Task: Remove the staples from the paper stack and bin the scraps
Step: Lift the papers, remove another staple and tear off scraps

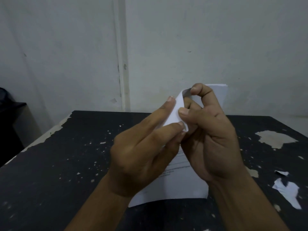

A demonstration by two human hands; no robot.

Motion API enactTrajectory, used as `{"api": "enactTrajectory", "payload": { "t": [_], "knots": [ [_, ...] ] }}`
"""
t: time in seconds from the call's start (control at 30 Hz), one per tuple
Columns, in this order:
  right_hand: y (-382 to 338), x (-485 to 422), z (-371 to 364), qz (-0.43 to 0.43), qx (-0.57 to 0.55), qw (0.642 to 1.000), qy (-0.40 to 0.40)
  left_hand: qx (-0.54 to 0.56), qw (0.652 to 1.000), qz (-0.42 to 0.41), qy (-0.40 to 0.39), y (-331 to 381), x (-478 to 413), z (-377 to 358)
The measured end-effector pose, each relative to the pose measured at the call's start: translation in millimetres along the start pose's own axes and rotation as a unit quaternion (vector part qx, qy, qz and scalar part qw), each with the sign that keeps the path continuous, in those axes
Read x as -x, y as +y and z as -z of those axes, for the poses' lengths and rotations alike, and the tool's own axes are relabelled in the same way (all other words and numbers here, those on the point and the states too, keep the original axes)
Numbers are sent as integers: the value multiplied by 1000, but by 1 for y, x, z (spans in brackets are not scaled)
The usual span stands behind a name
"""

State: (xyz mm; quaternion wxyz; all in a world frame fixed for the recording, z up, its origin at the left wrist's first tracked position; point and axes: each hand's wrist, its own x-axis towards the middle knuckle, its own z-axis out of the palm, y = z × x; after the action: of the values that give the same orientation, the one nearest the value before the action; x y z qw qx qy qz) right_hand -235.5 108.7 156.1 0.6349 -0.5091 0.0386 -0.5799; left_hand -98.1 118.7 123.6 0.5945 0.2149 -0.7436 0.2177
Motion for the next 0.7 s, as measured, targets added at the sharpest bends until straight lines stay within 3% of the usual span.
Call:
{"api": "enactTrajectory", "payload": {
  "t": [0.13,0.7],
  "knots": [
    [1,-1,1,1,4,1000,12,-15,999,-23,-23,-6,1,2],
    [2,-1,1,20,-13,1000,2,4,1000,8,2,-5,-2,-1]
  ]
}}
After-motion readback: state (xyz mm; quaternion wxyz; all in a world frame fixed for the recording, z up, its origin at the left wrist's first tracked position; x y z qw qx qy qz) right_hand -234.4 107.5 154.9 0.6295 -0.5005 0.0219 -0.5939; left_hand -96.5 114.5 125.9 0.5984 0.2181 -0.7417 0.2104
